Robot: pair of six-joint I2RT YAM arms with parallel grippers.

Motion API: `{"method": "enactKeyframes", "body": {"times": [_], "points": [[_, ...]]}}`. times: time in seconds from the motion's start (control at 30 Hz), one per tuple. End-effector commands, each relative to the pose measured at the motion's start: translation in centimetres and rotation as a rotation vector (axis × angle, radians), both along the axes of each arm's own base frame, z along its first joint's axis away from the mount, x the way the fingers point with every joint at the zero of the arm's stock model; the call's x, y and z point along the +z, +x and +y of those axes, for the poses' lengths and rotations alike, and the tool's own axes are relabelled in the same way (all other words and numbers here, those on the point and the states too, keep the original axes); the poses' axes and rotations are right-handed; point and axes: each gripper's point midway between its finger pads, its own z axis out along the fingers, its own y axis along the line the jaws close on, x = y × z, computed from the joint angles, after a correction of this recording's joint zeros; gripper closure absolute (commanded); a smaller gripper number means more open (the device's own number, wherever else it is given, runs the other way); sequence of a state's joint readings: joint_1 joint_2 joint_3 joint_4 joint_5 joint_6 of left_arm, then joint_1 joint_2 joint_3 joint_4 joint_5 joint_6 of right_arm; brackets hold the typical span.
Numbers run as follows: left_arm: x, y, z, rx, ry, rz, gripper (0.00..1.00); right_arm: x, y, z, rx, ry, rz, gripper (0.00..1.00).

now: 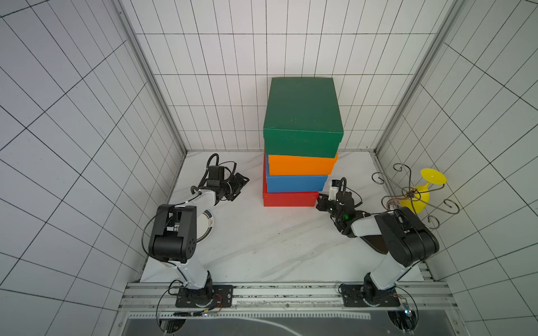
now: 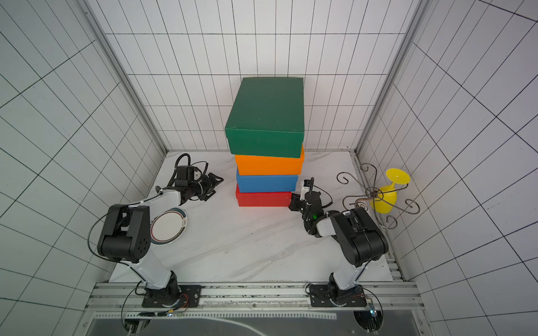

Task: Stack the shoeboxes
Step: Move the shoeboxes to the center of the board.

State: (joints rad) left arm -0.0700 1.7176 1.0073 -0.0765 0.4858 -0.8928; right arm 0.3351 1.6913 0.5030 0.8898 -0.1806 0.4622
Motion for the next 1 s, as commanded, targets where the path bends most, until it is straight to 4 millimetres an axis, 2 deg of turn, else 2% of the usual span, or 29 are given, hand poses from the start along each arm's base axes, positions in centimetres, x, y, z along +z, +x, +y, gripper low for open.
{"method": "enactKeyframes", "body": {"times": [0.0,0.07,0.2,0.27,0.33,0.5,0.67,0.83,0.97], "points": [[2.7,3.1,-0.6,0.006,-0.054,-0.108,0.18,2.2,0.8,2.7,0.075,0.015,-0.075,1.00],[2.8,4.1,-0.5,0.018,-0.063,-0.114,0.18,1.0,0.8,1.6,0.029,-0.010,-0.033,1.00],[2.7,6.3,-0.4,0.030,-0.075,-0.127,0.18,0.2,1.4,-2.7,-0.072,0.075,0.001,1.00],[2.3,7.4,-0.5,0.034,-0.084,-0.129,0.18,0.1,2.3,-3.7,-0.098,0.054,0.010,1.00],[1.8,8.4,-0.7,0.034,-0.099,-0.131,0.19,0.6,3.4,-3.6,-0.095,0.027,-0.001,1.00],[0.7,10.1,-1.5,0.036,-0.150,-0.135,0.20,1.2,7.1,-2.3,-0.071,0.039,-0.014,1.00],[0.1,10.5,-4.2,-0.007,-0.164,-0.142,0.20,1.8,10.7,-0.4,-0.030,0.091,-0.034,1.00],[-0.7,9.5,-6.1,-0.036,-0.163,-0.118,0.20,2.4,11.3,2.6,0.042,0.066,-0.039,1.00],[-1.3,7.6,-7.1,-0.058,-0.167,-0.101,0.21,1.9,10.1,5.1,0.093,0.045,-0.029,1.00]]}}
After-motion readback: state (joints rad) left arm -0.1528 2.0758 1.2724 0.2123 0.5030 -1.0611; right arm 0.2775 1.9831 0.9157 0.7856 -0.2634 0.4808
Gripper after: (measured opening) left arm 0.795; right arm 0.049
